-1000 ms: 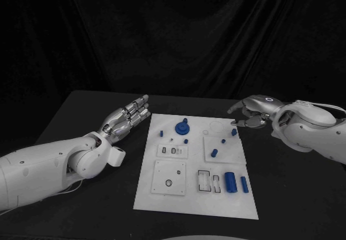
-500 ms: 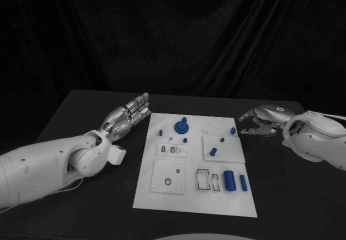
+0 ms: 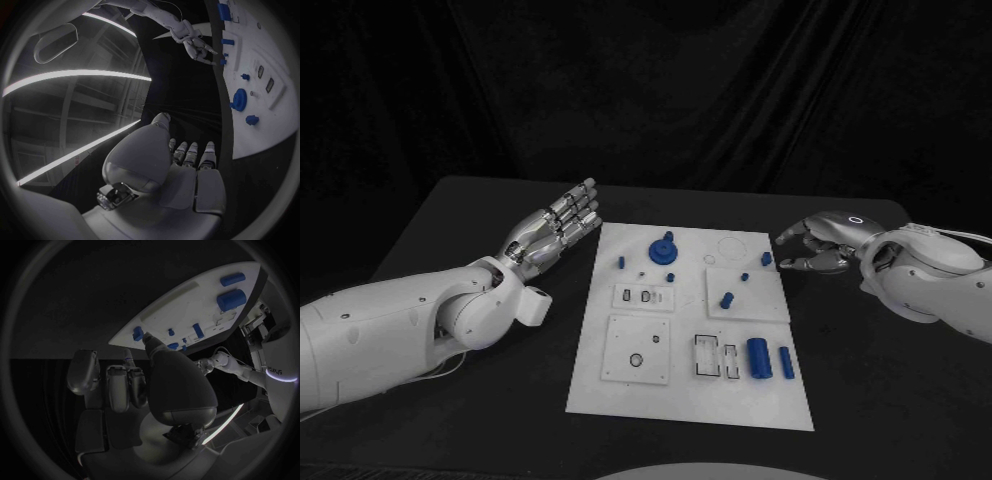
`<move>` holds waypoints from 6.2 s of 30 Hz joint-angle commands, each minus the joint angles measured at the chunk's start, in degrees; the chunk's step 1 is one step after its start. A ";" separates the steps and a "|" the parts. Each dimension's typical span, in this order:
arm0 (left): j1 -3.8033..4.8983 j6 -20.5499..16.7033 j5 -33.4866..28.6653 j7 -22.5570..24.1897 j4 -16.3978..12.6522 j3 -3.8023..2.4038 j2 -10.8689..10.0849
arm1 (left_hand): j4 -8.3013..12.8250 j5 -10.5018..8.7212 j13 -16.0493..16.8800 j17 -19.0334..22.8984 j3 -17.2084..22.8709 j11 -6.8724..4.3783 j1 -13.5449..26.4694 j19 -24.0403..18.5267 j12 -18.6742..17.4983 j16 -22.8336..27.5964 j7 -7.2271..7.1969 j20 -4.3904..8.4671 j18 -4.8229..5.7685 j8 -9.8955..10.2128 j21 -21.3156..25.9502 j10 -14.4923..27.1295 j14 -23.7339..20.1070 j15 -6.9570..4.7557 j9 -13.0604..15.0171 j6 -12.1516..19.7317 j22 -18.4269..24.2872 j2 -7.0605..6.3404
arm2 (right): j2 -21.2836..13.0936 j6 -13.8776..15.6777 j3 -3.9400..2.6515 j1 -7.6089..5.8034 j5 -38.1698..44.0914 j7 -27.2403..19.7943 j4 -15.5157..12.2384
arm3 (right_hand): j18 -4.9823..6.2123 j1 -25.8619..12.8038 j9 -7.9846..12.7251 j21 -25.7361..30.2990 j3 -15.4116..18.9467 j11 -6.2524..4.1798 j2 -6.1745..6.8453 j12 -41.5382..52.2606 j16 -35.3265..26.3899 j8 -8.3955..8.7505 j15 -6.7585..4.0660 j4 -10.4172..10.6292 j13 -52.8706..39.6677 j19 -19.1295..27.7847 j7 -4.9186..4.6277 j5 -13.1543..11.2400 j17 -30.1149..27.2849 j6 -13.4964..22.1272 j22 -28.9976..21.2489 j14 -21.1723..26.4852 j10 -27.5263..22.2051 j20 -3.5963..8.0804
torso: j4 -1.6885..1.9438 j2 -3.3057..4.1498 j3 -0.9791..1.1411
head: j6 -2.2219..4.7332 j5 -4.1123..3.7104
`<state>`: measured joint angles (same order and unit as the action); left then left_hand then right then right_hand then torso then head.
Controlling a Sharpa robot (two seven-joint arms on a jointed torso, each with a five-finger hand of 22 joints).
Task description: Assemble the parts on the task board
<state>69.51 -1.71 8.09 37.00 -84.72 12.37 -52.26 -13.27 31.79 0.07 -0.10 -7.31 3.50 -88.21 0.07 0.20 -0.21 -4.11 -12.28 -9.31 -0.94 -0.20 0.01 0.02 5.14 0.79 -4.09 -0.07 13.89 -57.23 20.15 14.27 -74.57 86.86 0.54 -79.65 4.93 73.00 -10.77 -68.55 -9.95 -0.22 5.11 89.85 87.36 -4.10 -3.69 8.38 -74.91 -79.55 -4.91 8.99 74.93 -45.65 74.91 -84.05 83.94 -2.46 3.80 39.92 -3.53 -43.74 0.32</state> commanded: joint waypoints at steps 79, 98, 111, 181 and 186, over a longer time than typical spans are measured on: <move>-0.07 2.38 0.03 -0.50 -0.73 -0.05 0.72 | 0.37 0.46 -0.07 0.10 0.89 0.87 0.10 -0.07 -0.20 0.21 0.22 -0.72 -0.98 0.15 0.20 -0.01 -0.02 0.81 0.02 -0.29 0.07 -0.14 | 7.32 0.50 -0.06 2.42 0.56 -0.41 7.68 | 0.48 3.76 -4.24 3.48 0.27 -0.70 -2.08 0.15 -2.29 -4.18 -0.59 -0.19 -15.09 0.40 0.66 2.25 10.00 -10.63 1.62 -4.64 6.06 0.23 | 0.15 -0.11 0.00 | -0.86 0.18; -0.10 2.41 0.03 -0.66 -0.45 -0.05 0.63 | 0.37 0.46 -0.07 0.10 0.89 0.87 0.10 -0.07 -0.20 0.21 0.22 -0.72 -0.98 0.15 0.20 -0.01 -0.02 0.81 0.02 -0.29 0.07 -0.14 | 7.13 4.10 -0.07 2.62 0.56 -1.39 6.99 | 0.40 2.45 -5.78 3.41 0.76 -1.79 -2.66 0.15 -2.21 -4.76 -1.49 0.75 -15.09 0.08 1.95 5.43 10.09 -12.79 2.07 -4.70 6.06 0.99 | 0.10 -0.14 -0.01 | -0.86 0.29; -0.10 2.17 0.03 -1.13 -0.31 -0.05 0.50 | 0.46 0.45 -0.07 0.10 0.99 0.97 0.10 -0.07 -0.20 0.21 0.38 -0.77 -0.98 0.16 0.20 -0.01 -0.02 0.83 0.01 -0.25 0.07 -0.10 | 3.26 9.10 -0.15 0.47 0.33 -0.37 -1.70 | 0.33 1.81 -6.78 3.22 0.80 -2.15 -2.40 0.15 -2.05 -4.89 -1.86 1.25 -15.09 -0.33 2.23 8.83 10.24 -13.98 2.47 -4.80 6.06 1.43 | 0.08 -0.23 -0.01 | -0.50 0.41; -0.10 3.29 0.03 -2.12 0.63 -0.04 2.04 | 0.55 0.40 -0.07 0.10 1.15 1.19 0.24 -0.07 -0.20 0.21 0.78 -0.81 -0.98 0.15 0.20 -0.01 -0.02 0.71 0.02 -0.24 0.07 -0.03 | 19.91 -1.08 -0.16 5.24 2.32 7.10 -4.16 | 0.69 1.89 -7.76 5.76 -0.33 -0.40 -0.91 0.15 -3.02 -1.12 -0.59 -1.48 -15.09 -0.25 0.05 5.84 9.16 -10.59 2.26 -4.64 6.06 0.41 | 0.38 -0.18 -0.04 | -1.59 -0.43; -0.11 3.35 0.03 -2.13 0.68 -0.04 2.10 | 0.56 0.40 -0.07 0.10 1.16 1.19 0.25 -0.07 -0.20 0.21 0.81 -0.81 -0.98 0.14 0.20 -0.01 -0.02 0.71 0.02 -0.28 0.07 -0.03 | 20.02 -1.41 -0.16 5.31 2.37 7.34 -4.10 | 0.76 1.29 -7.80 6.29 0.42 -0.14 -0.34 0.15 -3.17 -0.29 -0.37 -1.63 -15.09 -0.18 -0.28 2.79 8.97 -9.42 2.21 -4.60 6.06 0.23 | 0.35 -0.17 0.01 | -1.50 -0.54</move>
<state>69.45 0.85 8.11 34.25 -83.97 12.37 -50.29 -12.80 32.00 0.08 -0.05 -6.52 4.28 -88.20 0.06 0.20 -0.21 -3.77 -12.69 -9.31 -0.94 -0.20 0.05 0.02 5.54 0.81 -4.41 -0.07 13.90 -37.23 20.73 13.92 -69.70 88.54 5.98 -83.90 4.92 74.55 -18.59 -62.38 -9.79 -0.83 4.45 89.85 84.35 -4.48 -4.53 6.79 -74.90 -79.74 -5.23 11.94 74.90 -55.27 74.90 -83.99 83.96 -1.86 4.16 39.73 -3.55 -45.33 -0.14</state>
